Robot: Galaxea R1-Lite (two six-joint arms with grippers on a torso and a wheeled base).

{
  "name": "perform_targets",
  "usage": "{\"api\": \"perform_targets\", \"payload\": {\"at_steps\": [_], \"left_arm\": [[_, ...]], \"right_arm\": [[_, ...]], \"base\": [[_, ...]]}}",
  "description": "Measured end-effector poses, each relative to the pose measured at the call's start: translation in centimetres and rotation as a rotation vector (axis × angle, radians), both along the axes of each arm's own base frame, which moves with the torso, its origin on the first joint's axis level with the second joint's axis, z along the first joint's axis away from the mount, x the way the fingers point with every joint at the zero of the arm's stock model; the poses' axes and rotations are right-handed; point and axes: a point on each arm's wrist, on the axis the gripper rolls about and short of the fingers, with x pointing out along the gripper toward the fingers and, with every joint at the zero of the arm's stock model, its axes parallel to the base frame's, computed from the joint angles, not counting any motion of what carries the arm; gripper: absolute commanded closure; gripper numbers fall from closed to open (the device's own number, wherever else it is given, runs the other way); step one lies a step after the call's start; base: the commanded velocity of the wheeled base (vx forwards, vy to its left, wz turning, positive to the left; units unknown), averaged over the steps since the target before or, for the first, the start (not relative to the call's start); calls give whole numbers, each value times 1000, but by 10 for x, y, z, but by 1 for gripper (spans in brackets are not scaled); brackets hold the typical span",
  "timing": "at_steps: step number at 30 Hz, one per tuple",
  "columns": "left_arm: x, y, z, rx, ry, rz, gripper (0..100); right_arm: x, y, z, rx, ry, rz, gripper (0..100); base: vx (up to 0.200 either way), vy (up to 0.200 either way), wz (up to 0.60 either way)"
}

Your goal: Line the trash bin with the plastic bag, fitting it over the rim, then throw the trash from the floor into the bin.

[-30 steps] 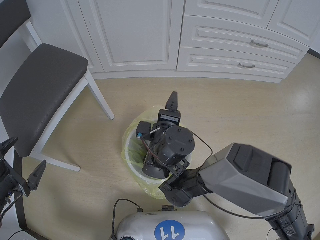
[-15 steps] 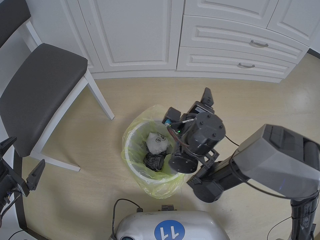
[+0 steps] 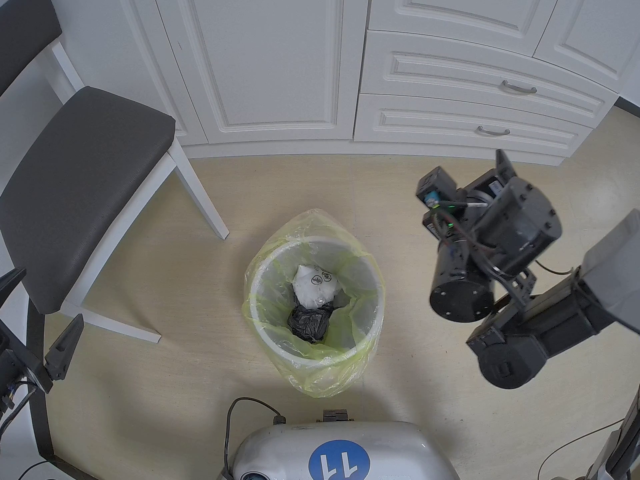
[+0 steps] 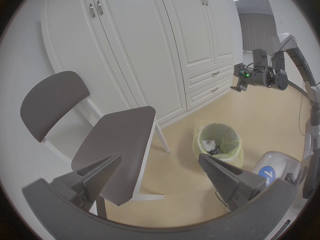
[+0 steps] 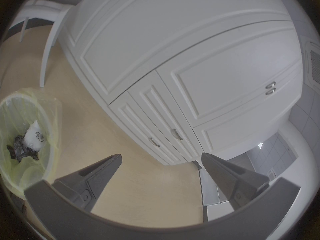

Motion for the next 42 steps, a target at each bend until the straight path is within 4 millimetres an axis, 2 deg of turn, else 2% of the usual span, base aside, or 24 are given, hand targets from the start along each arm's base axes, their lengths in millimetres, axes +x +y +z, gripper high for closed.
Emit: {"api": "perform_targets", "payload": {"at_steps": [6,10,16,21,27,30,38,42], "left_arm": [[0,0,0,-4,1,-7,0],[0,-1,0,-5,-1,-9,0],[0,-1,0,-4,2,-10,0],[0,-1,0,-4,1,-11,0],[0,-1,0,-3,0,-11,0],[0,-1,0,-2,0,-10,0],[-1,-1,1,3,-6,-11,0],[-1,-1,1,3,-10,-10,0]], "right_arm": [[-20,-26,33,109,-84,1,0],[-25,-35,51,176,-146,9,0],[-23,-32,81,322,-272,38,0],[-13,-23,104,462,-388,65,0],[5,-18,135,617,-551,67,0],[22,-20,141,670,-622,56,0],[81,-43,130,636,-828,174,0],[99,-51,117,648,-882,307,0]], "base": [[0,0,0],[0,0,0],[0,0,0],[0,0,0],[0,0,0],[0,0,0],[0,0,0],[0,0,0]]}}
